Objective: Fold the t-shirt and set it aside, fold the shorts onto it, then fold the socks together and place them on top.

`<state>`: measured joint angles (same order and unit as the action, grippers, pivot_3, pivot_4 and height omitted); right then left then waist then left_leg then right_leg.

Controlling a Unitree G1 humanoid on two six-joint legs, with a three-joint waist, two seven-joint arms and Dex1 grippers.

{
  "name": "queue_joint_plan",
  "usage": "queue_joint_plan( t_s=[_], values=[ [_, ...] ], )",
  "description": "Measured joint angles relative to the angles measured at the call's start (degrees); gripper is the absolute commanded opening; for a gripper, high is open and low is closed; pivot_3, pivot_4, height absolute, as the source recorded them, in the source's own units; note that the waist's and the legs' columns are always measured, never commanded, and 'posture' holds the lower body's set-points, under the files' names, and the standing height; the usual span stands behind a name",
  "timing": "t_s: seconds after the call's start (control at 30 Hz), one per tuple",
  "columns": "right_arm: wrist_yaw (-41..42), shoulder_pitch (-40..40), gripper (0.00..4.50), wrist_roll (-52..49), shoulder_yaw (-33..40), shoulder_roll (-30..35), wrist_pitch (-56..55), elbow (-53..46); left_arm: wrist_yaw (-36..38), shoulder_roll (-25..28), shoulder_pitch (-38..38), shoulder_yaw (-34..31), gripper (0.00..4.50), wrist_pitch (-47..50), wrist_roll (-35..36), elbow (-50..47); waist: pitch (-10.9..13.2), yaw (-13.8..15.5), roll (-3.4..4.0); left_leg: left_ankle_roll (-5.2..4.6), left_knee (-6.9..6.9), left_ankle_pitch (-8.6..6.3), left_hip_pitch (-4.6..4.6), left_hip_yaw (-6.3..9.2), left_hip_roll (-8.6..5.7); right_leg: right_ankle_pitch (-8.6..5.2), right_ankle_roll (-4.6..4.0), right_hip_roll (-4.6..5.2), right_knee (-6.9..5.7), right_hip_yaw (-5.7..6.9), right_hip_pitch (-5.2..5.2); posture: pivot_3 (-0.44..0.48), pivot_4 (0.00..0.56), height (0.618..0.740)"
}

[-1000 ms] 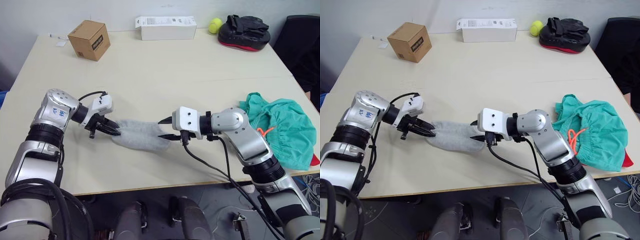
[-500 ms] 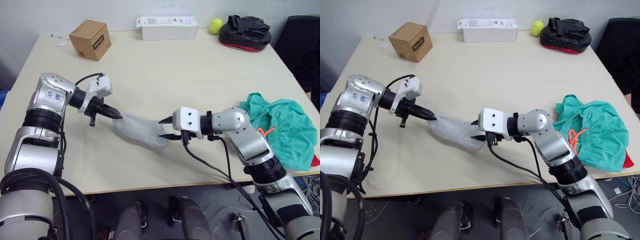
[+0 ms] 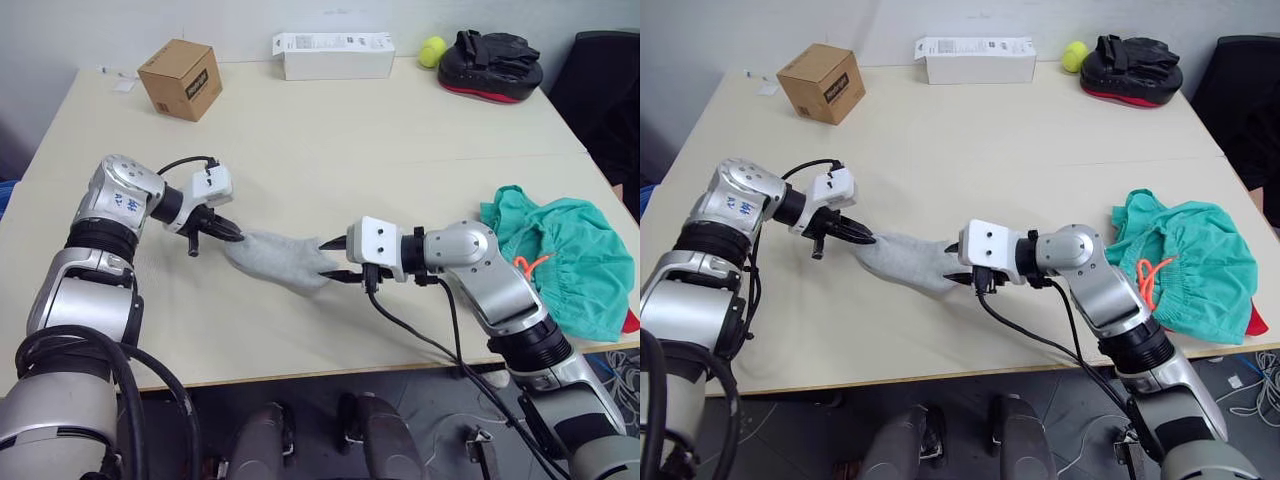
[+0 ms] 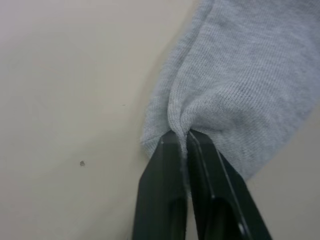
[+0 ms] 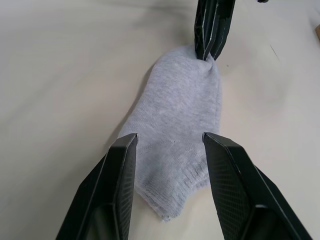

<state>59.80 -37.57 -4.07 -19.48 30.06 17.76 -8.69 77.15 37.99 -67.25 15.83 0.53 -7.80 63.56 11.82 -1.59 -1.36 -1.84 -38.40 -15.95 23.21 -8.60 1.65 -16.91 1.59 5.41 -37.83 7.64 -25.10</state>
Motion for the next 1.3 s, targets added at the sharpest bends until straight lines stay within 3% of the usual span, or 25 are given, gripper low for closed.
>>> queue_joint_plan(
  t_s=[0.17,0.23,0.33,0.4,0.57,0.73,0.87,1.03,1.17,1.3],
  values=[
    [-1.4,0.0,2.08,-0.1,0.1,-0.4,0.6,0.0,0.8,2.9,3.0,-2.9,2.92,-1.4,1.2,-4.3,0.0,-0.2,0.0,0.01,0.03,0.0,0.0,-0.01,0.02,0.0,0.0,-0.01,-0.02,-0.01,-0.05,0.0,0.15,0.74],
    [-2.1,-0.2,1.71,-0.3,0.3,-1.2,1.5,0.2,2.9,4.4,5.0,-5.4,2.96,0.7,3.8,-9.3,0.0,-0.1,0.0,0.02,0.01,0.0,0.01,-0.01,0.02,0.0,0.0,-0.01,-0.05,-0.01,-0.06,0.0,0.15,0.74],
    [-4.0,-1.5,0.82,-0.5,0.5,-4.4,2.9,1.1,5.1,4.8,8.9,-9.1,2.41,6.7,9.4,-21.8,0.0,-0.1,0.0,0.02,-0.08,0.0,0.02,0.0,0.02,0.0,0.0,0.01,-0.09,-0.04,-0.03,0.0,0.15,0.74],
    [-6.1,-3.1,0.03,-0.2,-0.3,-7.7,4.0,2.3,4.5,3.7,12.8,-10.1,1.68,9.6,11.6,-31.2,0.0,0.0,0.0,0.01,-0.16,0.0,0.0,0.04,0.02,0.0,0.0,0.02,-0.13,-0.04,0.03,0.0,0.15,0.74],
    [-10.4,-4.0,0.0,3.7,-4.5,-13.0,4.7,7.1,-0.1,0.5,18.4,-5.9,0.11,7.6,9.0,-35.7,0.0,0.0,-0.02,0.0,-0.32,-0.01,0.02,0.06,0.02,0.0,0.0,0.01,-0.18,-0.03,0.07,0.0,0.15,0.74],
    [-13.6,-4.0,0.0,8.7,-8.5,-15.3,3.5,15.4,-5.6,-0.7,18.5,-2.6,0.03,4.8,3.8,-32.2,0.0,0.0,-0.04,-0.03,-0.3,-0.02,0.02,0.04,0.02,0.0,0.0,0.01,-0.2,-0.03,0.06,0.0,0.15,0.74],
    [-13.4,-4.1,0.0,10.8,-9.4,-14.5,0.6,17.6,-5.7,-0.3,20.3,-2.0,0.03,8.3,3.3,-36.8,-0.1,-0.1,-0.05,-0.03,-0.29,-0.03,-0.03,0.04,0.03,0.0,0.0,0.01,-0.19,-0.04,0.1,0.0,0.15,0.74],
    [-6.7,-3.4,0.0,9.8,-8.2,-6.2,-3.4,16.3,-5.4,0.4,27.4,-2.4,0.03,19.1,5.5,-51.0,-0.1,0.2,-0.04,-0.13,-0.33,-0.1,-0.28,0.21,0.0,0.01,0.04,0.03,-0.01,-0.01,0.54,0.0,0.15,0.74],
    [-2.1,-3.0,0.0,9.0,-6.0,0.1,-7.9,17.6,-8.0,-1.2,29.5,-2.3,0.03,25.5,5.9,-56.7,-0.1,0.6,-0.05,-0.2,-0.45,-0.14,-0.34,0.21,-0.01,0.03,0.09,0.05,0.0,-0.03,0.66,0.0,0.15,0.74],
    [-0.9,-3.1,0.0,7.0,-3.8,-0.1,-8.1,19.5,-11.2,-2.1,29.6,-2.3,0.03,27.0,6.1,-57.2,-0.1,0.8,-0.05,-0.18,-0.46,-0.13,-0.35,0.21,0.02,0.03,0.09,0.05,-0.03,-0.04,0.64,0.0,0.15,0.74]
  ],
)
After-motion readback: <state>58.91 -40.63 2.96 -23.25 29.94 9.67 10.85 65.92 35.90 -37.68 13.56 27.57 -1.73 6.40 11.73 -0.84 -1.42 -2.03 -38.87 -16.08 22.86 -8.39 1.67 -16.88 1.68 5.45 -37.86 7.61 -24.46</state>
